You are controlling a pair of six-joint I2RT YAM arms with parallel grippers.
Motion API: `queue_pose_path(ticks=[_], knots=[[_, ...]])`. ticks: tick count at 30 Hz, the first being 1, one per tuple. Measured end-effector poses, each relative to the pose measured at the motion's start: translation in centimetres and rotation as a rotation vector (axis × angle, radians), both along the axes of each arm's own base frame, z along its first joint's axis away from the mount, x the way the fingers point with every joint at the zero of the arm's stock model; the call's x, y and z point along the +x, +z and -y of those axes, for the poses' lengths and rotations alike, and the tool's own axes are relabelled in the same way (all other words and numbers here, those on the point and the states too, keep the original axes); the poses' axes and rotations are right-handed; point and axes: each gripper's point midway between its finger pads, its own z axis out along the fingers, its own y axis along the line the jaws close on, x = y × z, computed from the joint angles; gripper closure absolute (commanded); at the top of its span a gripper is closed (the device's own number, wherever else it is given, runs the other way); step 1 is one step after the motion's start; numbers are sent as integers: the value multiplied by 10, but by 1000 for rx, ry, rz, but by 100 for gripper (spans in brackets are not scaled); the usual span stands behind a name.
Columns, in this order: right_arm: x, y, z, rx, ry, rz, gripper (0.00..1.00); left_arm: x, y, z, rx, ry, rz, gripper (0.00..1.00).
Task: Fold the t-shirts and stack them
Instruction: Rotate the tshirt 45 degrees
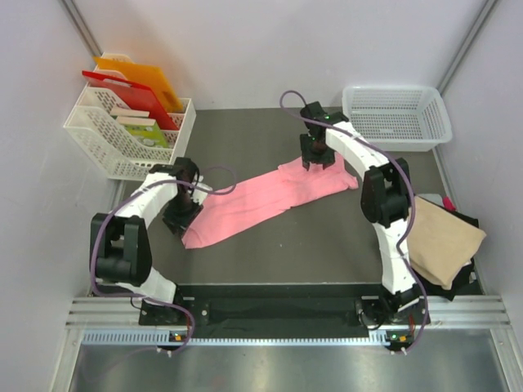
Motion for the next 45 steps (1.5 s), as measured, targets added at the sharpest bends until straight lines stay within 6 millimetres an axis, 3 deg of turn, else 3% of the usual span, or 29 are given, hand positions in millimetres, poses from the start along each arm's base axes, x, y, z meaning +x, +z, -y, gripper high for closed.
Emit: queue_pose_path(ticks=[4, 13, 24, 25, 26, 28, 37, 42, 45], knots=[[1, -11, -18, 25, 27, -17, 46, 1, -7, 3, -1, 15, 1, 65], [-2, -53, -16, 7, 23, -98, 48, 21, -20, 19, -29, 38, 23, 65], [-2, -53, -18, 16, 27, -97, 49, 2, -56, 18, -11, 61, -73, 67], [-2, -54, -18, 16, 27, -98, 49, 2, -57, 18, -11, 63, -75, 69], [-1, -53, -18, 16, 27, -97, 49, 2, -57, 18, -11, 63, -75, 86], [-2, -54, -18, 16, 27, -98, 49, 1, -57, 19, -14, 72, -77, 100], [-1, -54, -16, 17, 23, -99, 49, -3, -49, 26, -56, 11, -115, 100], [-1, -54, -15, 21, 22, -101, 49, -22, -28, 23, -55, -66, -161, 96], [0, -54, -15, 29, 19, -105, 49, -39, -20, 16, -42, -113, -198, 88]])
